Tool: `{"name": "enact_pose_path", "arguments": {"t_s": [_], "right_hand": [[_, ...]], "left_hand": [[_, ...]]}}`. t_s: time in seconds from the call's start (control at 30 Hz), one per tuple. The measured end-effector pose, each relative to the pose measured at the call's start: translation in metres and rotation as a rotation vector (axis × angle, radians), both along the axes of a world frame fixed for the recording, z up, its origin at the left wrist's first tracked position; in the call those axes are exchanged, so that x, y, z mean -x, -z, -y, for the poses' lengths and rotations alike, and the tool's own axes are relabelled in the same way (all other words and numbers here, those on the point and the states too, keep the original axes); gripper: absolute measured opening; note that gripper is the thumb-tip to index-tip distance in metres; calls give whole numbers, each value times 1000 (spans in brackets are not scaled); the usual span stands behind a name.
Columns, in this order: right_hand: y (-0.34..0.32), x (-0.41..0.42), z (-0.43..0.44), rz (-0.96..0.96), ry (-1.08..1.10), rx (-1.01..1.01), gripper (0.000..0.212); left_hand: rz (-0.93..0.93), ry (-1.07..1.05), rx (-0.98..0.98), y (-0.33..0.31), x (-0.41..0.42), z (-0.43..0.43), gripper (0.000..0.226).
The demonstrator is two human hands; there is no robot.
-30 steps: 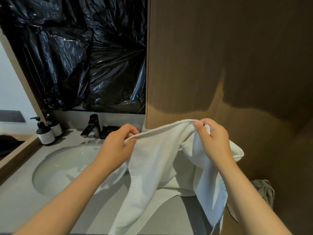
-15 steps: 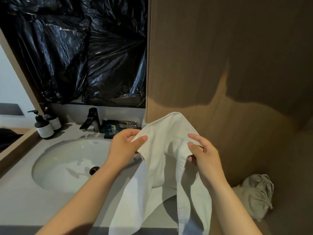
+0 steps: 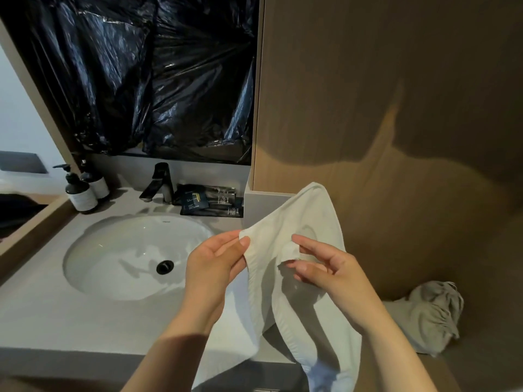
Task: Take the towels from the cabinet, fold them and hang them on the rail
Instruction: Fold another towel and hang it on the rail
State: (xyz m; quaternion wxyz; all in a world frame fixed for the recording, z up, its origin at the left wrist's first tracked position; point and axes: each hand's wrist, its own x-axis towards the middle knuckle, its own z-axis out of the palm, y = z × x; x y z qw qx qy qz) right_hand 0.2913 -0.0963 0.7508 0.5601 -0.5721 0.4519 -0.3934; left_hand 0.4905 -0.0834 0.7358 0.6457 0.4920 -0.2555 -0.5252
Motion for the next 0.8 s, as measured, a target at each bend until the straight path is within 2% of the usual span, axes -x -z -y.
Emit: {"name": "enact_pose_path", "arguments": {"t_s": [0.07,0.13,0.27,0.37,0.53,0.8], "right_hand": [[1,-2,0,-35,-8,41,40],[4,-6,0,-42,81,97,34],[9,-15,-3,-190,190,298,13],[5,-16,-2,-253,266,503,7],[0,-19,-1,-162,186,399,7],[2,-18,-1,-179,219,474,13]], "left_hand": [[135,-25,8,-2,2,-2,15],[228,-22,23,-4,6,-4,12],[301,38,78,-8,17,-10,10],[316,74,123,-12,21,-14,15],[348,88,191,-21,26,-16,18],[435,108,203,-19,33,-17,16]]}}
